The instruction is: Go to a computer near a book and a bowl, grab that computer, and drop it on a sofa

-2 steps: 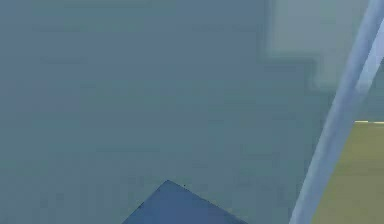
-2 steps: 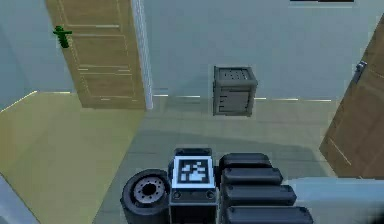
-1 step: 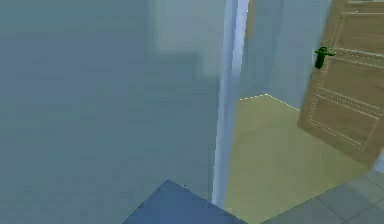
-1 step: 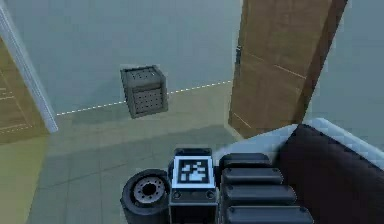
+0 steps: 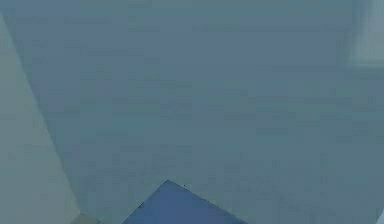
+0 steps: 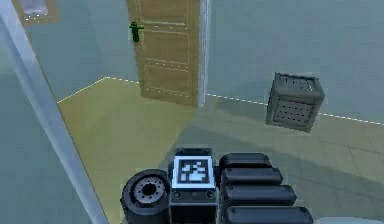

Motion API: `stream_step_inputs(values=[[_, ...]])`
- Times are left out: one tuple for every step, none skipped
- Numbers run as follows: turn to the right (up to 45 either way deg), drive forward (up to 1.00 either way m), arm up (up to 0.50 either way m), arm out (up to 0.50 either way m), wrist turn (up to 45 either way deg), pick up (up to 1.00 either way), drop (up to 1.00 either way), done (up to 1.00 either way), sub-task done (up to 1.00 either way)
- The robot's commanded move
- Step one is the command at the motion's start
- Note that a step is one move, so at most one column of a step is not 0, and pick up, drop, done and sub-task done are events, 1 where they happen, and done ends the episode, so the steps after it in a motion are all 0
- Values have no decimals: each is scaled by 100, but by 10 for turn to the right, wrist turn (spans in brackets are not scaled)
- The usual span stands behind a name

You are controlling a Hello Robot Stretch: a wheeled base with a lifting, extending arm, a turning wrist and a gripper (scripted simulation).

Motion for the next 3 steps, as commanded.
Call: stream_step_inputs(values=[[-450,0,0,0,0,0,0,0,0],[-360,0,0,0,0,0,0,0,0],[450,0,0,0,0,0,0,0,0]])
